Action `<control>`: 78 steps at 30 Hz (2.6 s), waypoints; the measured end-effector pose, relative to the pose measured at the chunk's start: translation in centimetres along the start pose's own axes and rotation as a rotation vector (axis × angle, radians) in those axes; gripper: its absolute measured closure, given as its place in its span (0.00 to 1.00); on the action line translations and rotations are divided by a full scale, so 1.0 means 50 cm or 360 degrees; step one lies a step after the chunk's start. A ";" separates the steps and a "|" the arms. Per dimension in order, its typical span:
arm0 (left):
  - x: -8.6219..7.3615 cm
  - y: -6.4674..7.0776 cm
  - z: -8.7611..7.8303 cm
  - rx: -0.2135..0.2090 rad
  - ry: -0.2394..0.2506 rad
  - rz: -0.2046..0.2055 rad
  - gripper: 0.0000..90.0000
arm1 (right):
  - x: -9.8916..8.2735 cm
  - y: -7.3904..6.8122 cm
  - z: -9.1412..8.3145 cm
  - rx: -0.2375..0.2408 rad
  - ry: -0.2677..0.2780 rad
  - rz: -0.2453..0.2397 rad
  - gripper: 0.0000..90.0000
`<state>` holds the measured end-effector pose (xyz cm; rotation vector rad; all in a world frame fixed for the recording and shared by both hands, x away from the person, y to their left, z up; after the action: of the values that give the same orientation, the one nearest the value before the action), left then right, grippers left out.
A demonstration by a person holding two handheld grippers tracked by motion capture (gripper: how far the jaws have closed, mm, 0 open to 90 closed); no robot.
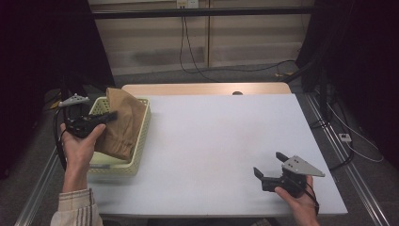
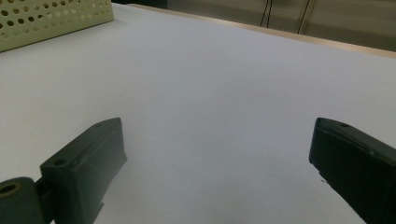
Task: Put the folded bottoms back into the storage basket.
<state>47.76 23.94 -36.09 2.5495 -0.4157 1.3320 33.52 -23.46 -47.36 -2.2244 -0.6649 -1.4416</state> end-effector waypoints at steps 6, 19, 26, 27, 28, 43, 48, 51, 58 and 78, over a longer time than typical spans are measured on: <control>-0.006 0.001 0.016 -0.0005 -0.0028 0.0001 0.96 | 0.000 0.000 0.000 0.0002 -0.0001 0.0000 0.04; -0.013 0.009 0.047 -0.0021 -0.0033 0.0020 0.96 | 0.000 -0.001 0.000 0.0006 -0.0001 -0.0002 0.04; -0.024 0.007 0.063 -0.0028 -0.0079 0.0040 0.96 | 0.000 -0.002 0.000 0.0009 0.0000 0.0000 0.04; -0.025 0.007 0.065 -0.0032 -0.0079 0.0035 0.96 | 0.000 -0.002 0.000 0.0010 0.0000 0.0000 0.04; -0.028 0.004 0.067 -0.0033 -0.0091 0.0038 0.96 | 0.000 -0.002 0.000 0.0009 0.0000 0.0000 0.04; -0.044 -0.021 0.082 -0.0015 -0.0104 0.0015 0.95 | 0.000 -0.002 0.001 0.0010 -0.0002 -0.0004 0.04; -0.045 -0.028 0.084 -0.0012 -0.0100 0.0019 0.95 | 0.000 -0.002 0.001 0.0008 -0.0003 -0.0001 0.04; -0.045 -0.027 0.085 -0.0022 -0.0096 0.0027 0.95 | 0.000 -0.003 0.001 0.0011 -0.0002 -0.0006 0.04; -0.051 -0.044 0.094 0.0041 -0.0100 0.0036 0.95 | 0.000 -0.003 0.001 0.0013 -0.0002 -0.0005 0.04; -0.083 -0.101 0.101 0.0166 -0.0193 -0.0021 0.95 | -0.002 -0.002 0.001 0.0014 -0.0012 -0.0003 0.04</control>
<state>51.10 27.54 -42.71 2.7238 -0.3599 1.2294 33.48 -23.35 -47.45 -2.2239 -0.6744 -1.4293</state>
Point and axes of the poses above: each handheld gripper's, and its own axes: z roughly forward along the jaws, x roughly out of its top, y roughly to its right, the point moved 9 cm from there along z, roughly forward along the jaws, and after that the axes turned 11 degrees about x, right-handed, at the moved point
